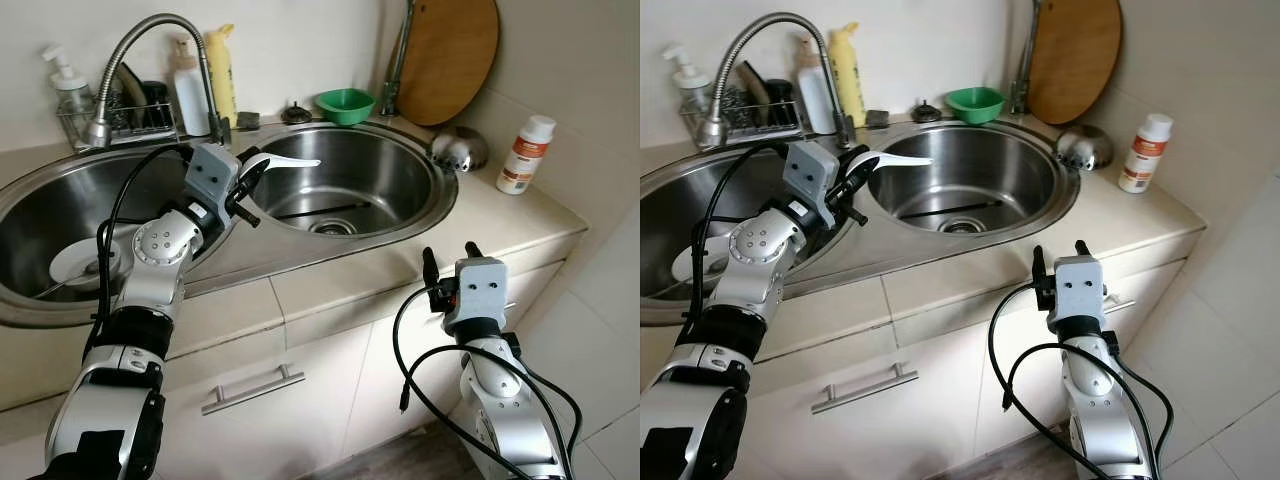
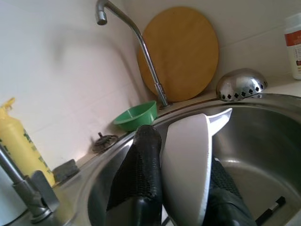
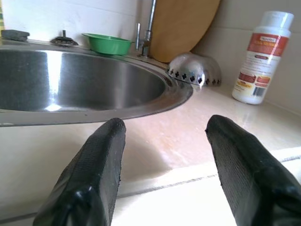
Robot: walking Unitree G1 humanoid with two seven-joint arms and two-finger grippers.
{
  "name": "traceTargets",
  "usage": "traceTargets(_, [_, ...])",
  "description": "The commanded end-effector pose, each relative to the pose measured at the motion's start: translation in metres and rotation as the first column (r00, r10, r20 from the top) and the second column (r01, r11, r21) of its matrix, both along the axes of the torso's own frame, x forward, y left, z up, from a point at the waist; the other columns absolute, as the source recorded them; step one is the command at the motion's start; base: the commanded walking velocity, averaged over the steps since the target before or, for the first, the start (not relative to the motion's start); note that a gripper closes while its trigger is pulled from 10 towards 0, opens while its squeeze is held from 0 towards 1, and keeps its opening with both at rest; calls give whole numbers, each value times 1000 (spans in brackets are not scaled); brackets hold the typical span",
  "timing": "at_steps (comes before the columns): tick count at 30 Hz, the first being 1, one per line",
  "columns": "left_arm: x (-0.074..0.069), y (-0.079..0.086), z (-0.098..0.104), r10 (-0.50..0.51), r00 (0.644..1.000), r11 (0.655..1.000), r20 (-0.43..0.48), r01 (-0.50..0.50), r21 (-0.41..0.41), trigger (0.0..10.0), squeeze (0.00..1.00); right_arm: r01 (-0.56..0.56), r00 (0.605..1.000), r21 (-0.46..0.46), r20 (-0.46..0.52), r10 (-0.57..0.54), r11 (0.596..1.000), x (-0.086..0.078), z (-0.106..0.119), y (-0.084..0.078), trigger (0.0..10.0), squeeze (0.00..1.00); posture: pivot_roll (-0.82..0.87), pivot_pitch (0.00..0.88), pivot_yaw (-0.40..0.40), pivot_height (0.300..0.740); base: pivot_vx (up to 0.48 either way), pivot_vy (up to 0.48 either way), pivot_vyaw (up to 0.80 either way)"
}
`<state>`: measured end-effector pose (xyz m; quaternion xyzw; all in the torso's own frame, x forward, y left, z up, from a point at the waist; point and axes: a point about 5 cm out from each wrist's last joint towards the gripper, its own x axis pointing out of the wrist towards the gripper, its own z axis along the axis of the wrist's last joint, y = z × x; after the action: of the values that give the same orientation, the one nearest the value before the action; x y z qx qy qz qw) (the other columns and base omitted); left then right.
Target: Kitchen organization
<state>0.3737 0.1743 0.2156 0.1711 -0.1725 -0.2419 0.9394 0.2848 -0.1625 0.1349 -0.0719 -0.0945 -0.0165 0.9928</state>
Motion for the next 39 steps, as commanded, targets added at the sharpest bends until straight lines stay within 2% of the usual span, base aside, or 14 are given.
traceTargets(1, [0, -1, 5, -13, 1000, 1000, 1, 13, 1, 10000, 0, 14, 1000, 13, 1, -14, 1000, 1, 3, -4, 10000, 580, -17, 0, 0, 740, 0, 0, -800])
traceTargets(9, [1, 0, 4, -3, 1000, 1000, -10, 3, 5, 10000, 0, 25, 1000, 5, 14, -25, 1000, 0, 4, -5, 10000, 494, -24, 0, 4, 740, 0, 360, -800])
traceTargets(13, [1, 0, 4, 9, 1000, 1000, 3, -9, 19, 10000, 0, 44, 999, -42, 34, -42, 998, 0, 6, -8, 10000, 396, -24, 0, 4, 740, 0, 0, -800])
traceTargets(15, [1, 1, 3, 13, 1000, 1000, -8, -13, 24, 10000, 0, 48, 999, -54, 28, -47, 997, 0, 5, -9, 10000, 224, -24, 0, 4, 740, 0, 0, -262])
traceTargets(19, [3, 5, -5, 42, 997, 997, -59, -39, 59, 10000, 0, 42, 999, -18, -2, -42, 999, 1, 2, -9, 10000, 78, -22, 0, 2, 740, 0, 0, 0])
traceTargets(24, [8, 11, -15, 87, 987, 988, -136, -68, 138, 10000, 0, 48, 999, -2, -20, -48, 999, 3, 0, -8, 10000, 39, -16, 0, 1, 740, 0, 0, 0])
traceTargets(25, [11, 17, -25, 140, 971, 969, -191, -95, 227, 10000, 0, 51, 998, 22, -39, -51, 998, 4, -3, -8, 10000, 35, -17, 0, 1, 740, 0, 0, 0])
traceTargets(27, [13, 22, -32, 185, 955, 947, -230, -111, 302, 10000, 0, 55, 997, 48, -61, -52, 997, 5, -5, -8, 10000, 31, -17, 0, 1, 740, 0, 0, 0])
traceTargets(31, [17, 25, -36, 227, 941, 918, -252, -121, 377, 10000, 0, 62, 995, 70, -84, -56, 996, 7, -7, -10, 10000, 24, -18, 0, 5, 740, 0, 0, 0])
traceTargets(35, [19, 23, -35, 220, 937, 919, -270, -106, 380, 10000, 0, 66, 994, 78, -90, -59, 995, 8, -7, -10, 10000, 24, -26, 0, 12, 740, 0, 0, 0])
traceTargets(36, [21, 21, -34, 218, 937, 918, -272, -102, 384, 10000, 90, 68, 994, 80, -91, -61, 994, 8, -7, -11, 10000, 24, -29, 0, 14, 740, 0, 0, 0])
traceTargets(37, [21, 19, -32, 206, 939, 923, -275, -94, 373, 10000, 576, 70, 994, 82, -92, -62, 994, 7, -7, -11, 10000, 24, -31, 0, 17, 740, 0, 0, 0])
traceTargets(38, [22, 18, -31, 197, 941, 927, -276, -87, 364, 10000, 576, 71, 994, 82, -92, -63, 994, 7, -7, -11, 10000, 24, -31, 0, 17, 740, 0, 0, 0])
traceTargets(39, [22, 17, -29, 180, 943, 934, -278, -75, 350, 10000, 1000, 72, 994, 83, -93, -64, 994, 7, -7, -12, 10000, 24, -32, 0, 18, 740, 0, 0, 0])
